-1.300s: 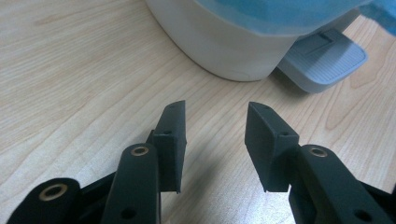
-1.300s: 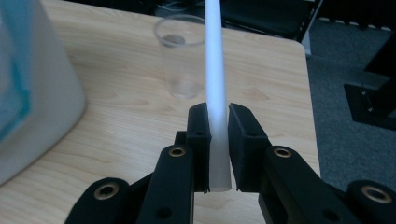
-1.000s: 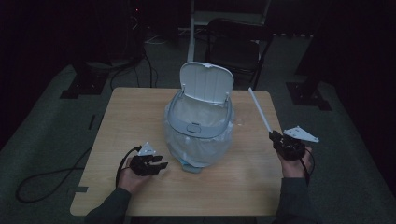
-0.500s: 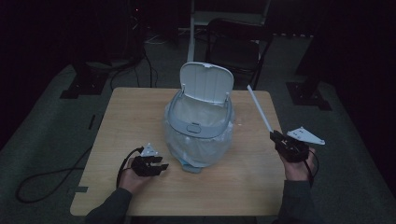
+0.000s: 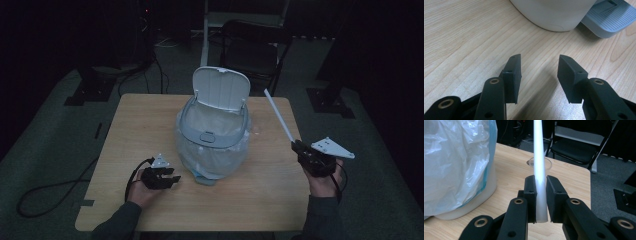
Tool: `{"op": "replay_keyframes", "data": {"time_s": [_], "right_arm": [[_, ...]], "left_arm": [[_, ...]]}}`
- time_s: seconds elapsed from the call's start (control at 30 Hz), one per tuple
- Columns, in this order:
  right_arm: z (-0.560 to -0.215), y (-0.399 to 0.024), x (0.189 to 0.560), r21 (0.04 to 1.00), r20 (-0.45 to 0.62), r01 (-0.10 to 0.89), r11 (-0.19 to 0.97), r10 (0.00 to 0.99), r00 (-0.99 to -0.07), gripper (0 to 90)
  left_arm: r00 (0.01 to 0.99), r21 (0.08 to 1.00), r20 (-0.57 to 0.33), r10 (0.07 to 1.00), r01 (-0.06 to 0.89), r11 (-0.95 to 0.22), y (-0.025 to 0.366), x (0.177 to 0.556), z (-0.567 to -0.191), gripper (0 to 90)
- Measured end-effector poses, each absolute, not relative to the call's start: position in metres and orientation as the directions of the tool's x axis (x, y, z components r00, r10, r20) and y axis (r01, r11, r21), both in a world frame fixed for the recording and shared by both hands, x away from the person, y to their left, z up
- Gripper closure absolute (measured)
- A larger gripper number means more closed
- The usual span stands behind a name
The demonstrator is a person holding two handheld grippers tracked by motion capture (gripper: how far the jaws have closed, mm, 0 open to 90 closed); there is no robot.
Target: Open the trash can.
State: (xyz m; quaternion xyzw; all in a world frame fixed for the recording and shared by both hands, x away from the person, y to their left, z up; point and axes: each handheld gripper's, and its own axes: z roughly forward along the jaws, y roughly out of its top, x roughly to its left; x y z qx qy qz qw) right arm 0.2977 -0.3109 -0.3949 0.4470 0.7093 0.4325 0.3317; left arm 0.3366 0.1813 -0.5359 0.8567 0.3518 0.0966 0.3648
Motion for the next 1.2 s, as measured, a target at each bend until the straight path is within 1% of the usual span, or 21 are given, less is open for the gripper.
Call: {"op": "replay_keyframes", "data": {"time_s": [0.8, 0.97, 1.2], "right_arm": [[-0.376, -0.313, 0.266, 0.91, -0.136, 0.297, 0.289, 0.885, -0.445, 79.0], [-0.376, -0.313, 0.264, 0.907, -0.138, 0.3, 0.295, 0.882, -0.45, 79.0], [-0.371, -0.31, 0.258, 0.907, -0.159, 0.276, 0.317, 0.867, -0.473, 79.0]], "left_arm": [[0.735, 0.693, -0.089, 0.672, 0.53, -0.489, 0.18, 0.336, -0.536, 55.2], [0.734, 0.694, -0.09, 0.673, 0.531, -0.486, 0.18, 0.336, -0.536, 55.2], [0.734, 0.693, -0.09, 0.673, 0.532, -0.487, 0.18, 0.336, -0.536, 55.2]]}}
